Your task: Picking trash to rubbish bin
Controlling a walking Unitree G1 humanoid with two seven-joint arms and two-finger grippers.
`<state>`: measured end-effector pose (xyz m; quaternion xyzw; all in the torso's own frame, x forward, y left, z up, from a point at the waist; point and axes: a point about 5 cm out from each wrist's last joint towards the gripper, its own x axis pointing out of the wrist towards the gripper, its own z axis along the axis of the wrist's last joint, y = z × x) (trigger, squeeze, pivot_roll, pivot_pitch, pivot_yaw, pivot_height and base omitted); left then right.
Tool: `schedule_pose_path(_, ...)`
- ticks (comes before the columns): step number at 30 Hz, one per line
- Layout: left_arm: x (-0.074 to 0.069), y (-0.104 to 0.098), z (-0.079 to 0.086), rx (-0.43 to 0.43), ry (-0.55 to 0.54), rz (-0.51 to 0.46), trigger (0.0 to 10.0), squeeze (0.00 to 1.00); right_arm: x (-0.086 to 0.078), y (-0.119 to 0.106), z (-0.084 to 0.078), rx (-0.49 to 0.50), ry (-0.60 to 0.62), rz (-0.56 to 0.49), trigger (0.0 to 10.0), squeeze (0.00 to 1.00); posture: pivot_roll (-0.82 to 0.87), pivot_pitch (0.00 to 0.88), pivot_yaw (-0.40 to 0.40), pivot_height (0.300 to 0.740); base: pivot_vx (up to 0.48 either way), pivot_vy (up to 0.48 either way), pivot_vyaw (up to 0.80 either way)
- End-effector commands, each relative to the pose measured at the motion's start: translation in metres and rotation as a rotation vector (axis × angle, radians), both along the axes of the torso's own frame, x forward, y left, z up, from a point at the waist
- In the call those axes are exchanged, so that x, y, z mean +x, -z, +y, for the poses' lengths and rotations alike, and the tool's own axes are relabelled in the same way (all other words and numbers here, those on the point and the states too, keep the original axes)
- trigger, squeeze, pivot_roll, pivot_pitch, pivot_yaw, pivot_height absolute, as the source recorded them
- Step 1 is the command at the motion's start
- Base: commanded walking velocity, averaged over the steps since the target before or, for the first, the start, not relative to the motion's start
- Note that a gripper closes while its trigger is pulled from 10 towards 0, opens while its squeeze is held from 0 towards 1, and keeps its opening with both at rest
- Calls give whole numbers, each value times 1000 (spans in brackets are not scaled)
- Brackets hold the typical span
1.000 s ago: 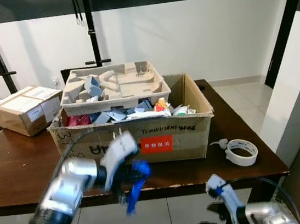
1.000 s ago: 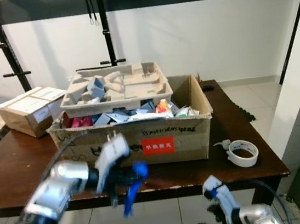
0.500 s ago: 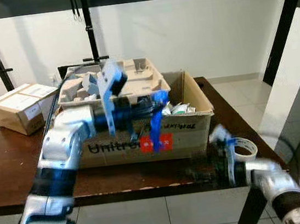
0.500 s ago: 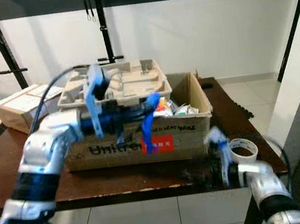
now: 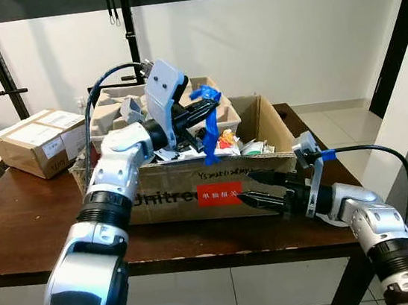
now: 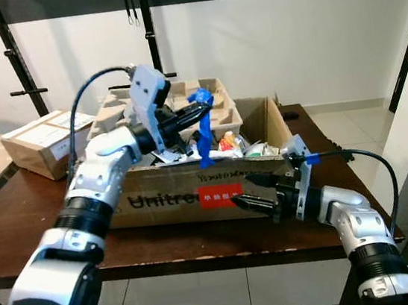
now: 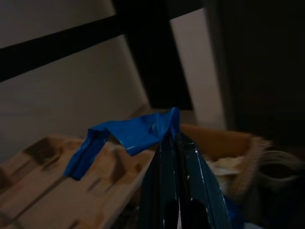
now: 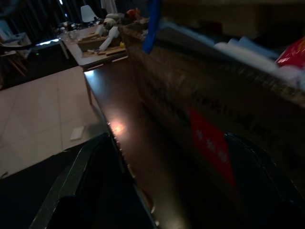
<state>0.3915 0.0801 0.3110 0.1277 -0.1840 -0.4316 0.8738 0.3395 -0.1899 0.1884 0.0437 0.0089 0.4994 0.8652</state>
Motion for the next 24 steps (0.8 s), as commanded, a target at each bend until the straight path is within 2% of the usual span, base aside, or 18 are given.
schedule_pose_path(1, 3, -4, -7, 24, -43, -52, 10000, 0, -5, 5, 6, 10, -29, 25, 10000, 0, 12, 0, 4, 740, 0, 0, 0)
schedule_pose_path(3, 4, -4, -9, 37, -52, -66, 10000, 0, -6, 5, 7, 13, -32, 29, 10000, 0, 13, 0, 5, 740, 0, 0, 0)
schedule_pose_path(7, 10, -6, -14, 175, -182, -170, 10000, 0, -13, 10, 10, 15, -39, 46, 10000, 0, 14, 0, 22, 740, 0, 0, 0)
schedule_pose_path(9, 11, -6, -15, 191, -203, -188, 10000, 0, -14, 10, 10, 15, -39, 48, 10000, 0, 14, 0, 22, 740, 0, 0, 0)
schedule_pose_path(15, 13, -12, -19, 279, -349, -378, 10000, 0, -19, 13, 10, 24, -24, 63, 10000, 0, 6, 0, 37, 740, 0, 0, 0)
schedule_pose_path(17, 17, -15, -11, 316, -447, -442, 10000, 0, -21, 13, 10, 25, -18, 67, 10000, 0, 1, 5, 44, 740, 0, 0, 0)
schedule_pose_path(21, 19, -18, -1, 328, -530, -484, 10000, 0, -23, 14, 10, 25, -13, 71, 10000, 0, -1, 6, 44, 740, 0, 0, 0)
schedule_pose_path(24, 21, -12, 3, 351, -518, -458, 10000, 0, -24, 15, 10, 23, -12, 75, 10000, 0, 4, 7, 42, 740, 0, 0, 0)
